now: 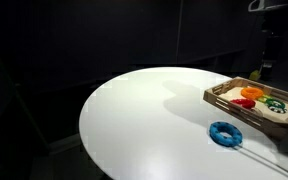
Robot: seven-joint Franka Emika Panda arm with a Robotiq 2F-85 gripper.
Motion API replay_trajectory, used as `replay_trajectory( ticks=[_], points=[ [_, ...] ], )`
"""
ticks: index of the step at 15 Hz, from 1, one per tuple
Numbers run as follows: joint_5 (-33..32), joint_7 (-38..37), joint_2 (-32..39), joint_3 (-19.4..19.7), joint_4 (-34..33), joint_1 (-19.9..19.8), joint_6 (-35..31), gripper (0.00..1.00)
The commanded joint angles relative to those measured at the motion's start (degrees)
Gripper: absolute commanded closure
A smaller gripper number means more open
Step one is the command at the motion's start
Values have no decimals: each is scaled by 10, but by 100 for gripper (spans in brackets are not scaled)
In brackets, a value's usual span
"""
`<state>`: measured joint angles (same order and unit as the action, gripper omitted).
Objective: Move the tray to the right then put the blue ring on the table
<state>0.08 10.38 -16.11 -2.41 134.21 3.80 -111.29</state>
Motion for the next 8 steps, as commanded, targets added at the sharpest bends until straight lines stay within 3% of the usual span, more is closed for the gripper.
replay_trajectory(
  ticks=[1, 8],
  points=[
    [-4, -38, -30, -2, -26, -3, 42, 0],
    [0, -29, -34, 1, -23, 1, 35, 0]
  ],
)
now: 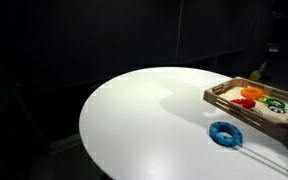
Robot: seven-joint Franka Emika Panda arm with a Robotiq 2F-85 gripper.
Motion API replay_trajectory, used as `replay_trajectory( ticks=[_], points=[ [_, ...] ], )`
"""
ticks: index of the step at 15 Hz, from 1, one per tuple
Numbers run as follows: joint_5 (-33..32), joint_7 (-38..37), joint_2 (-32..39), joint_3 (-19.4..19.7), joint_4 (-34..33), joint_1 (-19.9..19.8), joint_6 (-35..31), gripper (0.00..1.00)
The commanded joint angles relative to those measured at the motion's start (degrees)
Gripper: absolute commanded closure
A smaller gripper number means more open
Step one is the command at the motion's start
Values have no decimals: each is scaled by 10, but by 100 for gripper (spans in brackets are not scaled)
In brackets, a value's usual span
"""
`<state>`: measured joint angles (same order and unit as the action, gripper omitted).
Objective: Move the tray to the right then put the blue ring on the table
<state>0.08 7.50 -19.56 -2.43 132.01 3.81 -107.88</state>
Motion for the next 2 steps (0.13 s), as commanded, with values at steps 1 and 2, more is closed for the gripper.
replay_trajectory(
  ticks=[1, 2],
  points=[
    [0, -1, 2, 1, -1, 1, 1, 0],
    [0, -1, 3, 1, -1, 1, 1, 0]
  ],
)
